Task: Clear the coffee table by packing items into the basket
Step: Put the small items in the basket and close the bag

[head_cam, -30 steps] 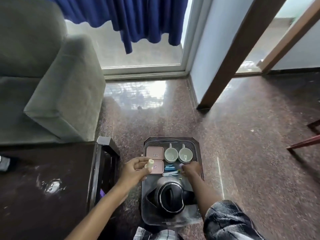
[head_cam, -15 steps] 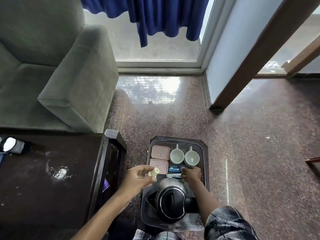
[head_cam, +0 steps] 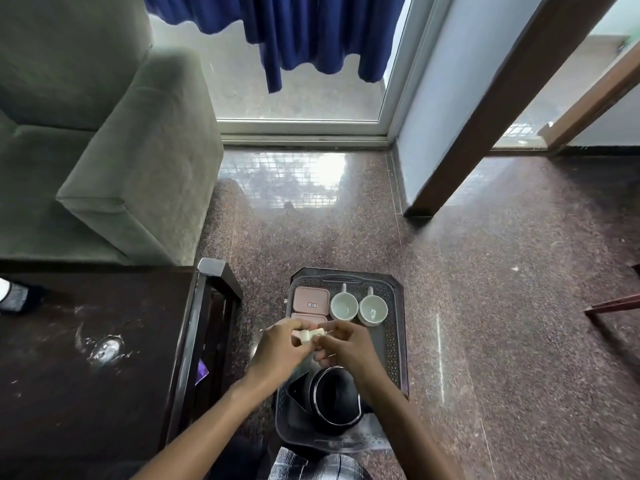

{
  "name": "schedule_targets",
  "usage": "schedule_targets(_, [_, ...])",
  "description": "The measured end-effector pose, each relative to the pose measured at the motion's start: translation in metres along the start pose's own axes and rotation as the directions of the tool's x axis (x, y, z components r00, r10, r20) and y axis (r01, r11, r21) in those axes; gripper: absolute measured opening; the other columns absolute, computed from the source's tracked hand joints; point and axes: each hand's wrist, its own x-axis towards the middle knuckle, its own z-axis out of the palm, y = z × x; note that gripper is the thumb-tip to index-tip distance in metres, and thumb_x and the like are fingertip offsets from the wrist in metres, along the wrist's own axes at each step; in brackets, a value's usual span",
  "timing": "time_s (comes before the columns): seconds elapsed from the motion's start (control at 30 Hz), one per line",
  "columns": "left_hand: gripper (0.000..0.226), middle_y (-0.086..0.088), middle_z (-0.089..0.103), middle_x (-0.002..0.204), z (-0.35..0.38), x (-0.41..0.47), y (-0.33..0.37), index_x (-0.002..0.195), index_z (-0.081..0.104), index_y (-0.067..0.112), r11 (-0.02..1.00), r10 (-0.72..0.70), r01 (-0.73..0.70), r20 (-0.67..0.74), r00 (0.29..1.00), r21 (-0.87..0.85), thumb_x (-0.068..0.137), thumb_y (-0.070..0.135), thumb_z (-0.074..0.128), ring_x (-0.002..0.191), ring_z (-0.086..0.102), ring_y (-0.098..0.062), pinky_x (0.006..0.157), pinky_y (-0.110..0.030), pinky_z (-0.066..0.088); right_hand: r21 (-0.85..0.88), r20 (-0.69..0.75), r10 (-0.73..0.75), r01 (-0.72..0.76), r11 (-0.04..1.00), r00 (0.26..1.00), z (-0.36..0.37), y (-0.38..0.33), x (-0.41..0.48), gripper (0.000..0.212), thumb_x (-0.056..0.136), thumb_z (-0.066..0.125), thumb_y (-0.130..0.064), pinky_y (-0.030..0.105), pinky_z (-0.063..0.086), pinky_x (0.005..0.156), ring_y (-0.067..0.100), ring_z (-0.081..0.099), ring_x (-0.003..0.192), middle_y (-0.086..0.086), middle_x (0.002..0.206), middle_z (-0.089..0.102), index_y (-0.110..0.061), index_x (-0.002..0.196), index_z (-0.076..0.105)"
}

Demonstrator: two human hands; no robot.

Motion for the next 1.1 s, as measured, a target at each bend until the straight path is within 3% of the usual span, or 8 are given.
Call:
schedule_targets(0.13, [0.058, 0.017, 0.050, 0.123, -0.001, -0.005, 0.005, 0.138, 0.042, 0.024, 0.999, 0.042, -0.042, 0.133, 0.990, -0.004, 0.085, 0.018, 0.064, 0.105, 0.062, -0.010, 0.092, -0.024, 0.050, -0.091, -0.247, -0.010, -0.013, 0.996, 0.969, -0.039, 0.010, 0.020, 0.017, 0.081, 0.061, 0.007, 0.019, 0.044, 0.037, 0.009, 0.054, 0.035, 0.010, 0.057, 0.060, -0.007, 0.072, 0.057])
schedule_targets(0.23, [0.046, 0.011, 0.056, 0.127, -0.004, -0.005, 0.004, 0.134, 0.048, 0.023, 1.000, 0.020, -0.023, 0.164, 0.986, 0.016, 0.089, 0.018, 0.057, 0.106, 0.059, -0.007, 0.092, -0.021, 0.047, -0.247, -0.445, -0.016, -0.106, 0.963, 0.895, -0.083, 0.029, 0.041, 0.018, 0.081, 0.065, -0.002, 0.018, 0.040, 0.036, 0.011, 0.051, 0.034, 0.011, 0.057, 0.059, -0.009, 0.069, 0.053])
schedule_targets(0.3, [0.036, 0.008, 0.064, 0.116, -0.005, -0.006, 0.002, 0.126, 0.056, 0.022, 1.000, -0.005, 0.003, 0.187, 0.982, 0.009, 0.090, 0.018, 0.056, 0.100, 0.062, -0.008, 0.087, -0.019, 0.048, -0.246, -0.495, 0.038, -0.182, 0.952, 0.868, -0.104, 0.048, 0.055, 0.015, 0.081, 0.065, -0.003, 0.019, 0.041, 0.036, 0.014, 0.053, 0.036, 0.011, 0.054, 0.058, -0.006, 0.072, 0.054])
schedule_targets(0.53, [0.027, 0.009, 0.066, 0.109, -0.005, -0.010, 0.001, 0.117, 0.060, 0.023, 1.000, -0.007, 0.009, 0.227, 0.974, -0.007, 0.092, 0.016, 0.053, 0.091, 0.060, -0.001, 0.085, -0.014, 0.046, -0.120, -0.581, 0.168, -0.288, 0.950, 0.797, -0.113, 0.086, 0.104, 0.024, 0.077, 0.066, 0.003, 0.021, 0.044, 0.032, 0.010, 0.047, 0.026, 0.013, 0.052, 0.056, -0.007, 0.064, 0.050])
schedule_targets(0.67, [0.026, 0.009, 0.066, 0.108, -0.007, -0.011, -0.003, 0.115, 0.061, 0.023, 0.999, -0.016, 0.023, 0.217, 0.976, -0.031, 0.092, 0.016, 0.054, 0.097, 0.061, -0.002, 0.087, -0.015, 0.047, -0.174, -0.619, 0.178, -0.355, 0.918, 0.765, -0.122, 0.117, 0.138, 0.019, 0.066, 0.072, -0.006, 0.038, 0.052, 0.052, 0.020, 0.054, 0.045, 0.012, 0.053, 0.059, -0.009, 0.052, 0.060])
schedule_targets(0.77, [0.024, 0.010, 0.067, 0.106, -0.011, -0.011, -0.008, 0.113, 0.062, 0.025, 0.998, -0.033, 0.044, 0.211, 0.977, -0.046, 0.091, 0.016, 0.054, 0.099, 0.062, -0.004, 0.092, -0.021, 0.049, -0.159, -0.603, 0.205, -0.368, 0.916, 0.771, -0.122, 0.126, 0.155, 0.004, 0.066, 0.070, -0.005, 0.038, 0.054, 0.057, 0.023, 0.059, 0.051, 0.015, 0.063, 0.063, -0.005, 0.067, 0.066])
schedule_targets(0.87, [0.024, 0.011, 0.067, 0.105, -0.015, -0.011, -0.014, 0.111, 0.062, 0.026, 0.997, -0.052, 0.061, 0.194, 0.980, -0.041, 0.091, 0.015, 0.054, 0.093, 0.062, -0.006, 0.089, -0.020, 0.049, -0.131, -0.571, 0.256, -0.395, 0.909, 0.780, -0.120, 0.123, 0.158, 0.005, 0.070, 0.068, -0.004, 0.042, 0.058, 0.061, 0.027, 0.062, 0.057, 0.020, 0.074, 0.066, -0.003, 0.075, 0.066])
schedule_targets(1.1, [0.022, 0.006, 0.067, 0.107, -0.020, -0.009, -0.013, 0.100, 0.059, 0.033, 0.995, -0.058, 0.074, 0.196, 0.979, -0.073, 0.091, 0.013, 0.053, 0.092, 0.063, -0.010, 0.092, -0.025, 0.049, -0.066, -0.544, 0.258, -0.347, 0.936, 0.798, -0.103, 0.073, 0.107, 0.021, 0.079, 0.058, 0.005, 0.023, 0.045, 0.042, 0.018, 0.051, 0.038, 0.014, 0.059, 0.053, -0.005, 0.060, 0.054])
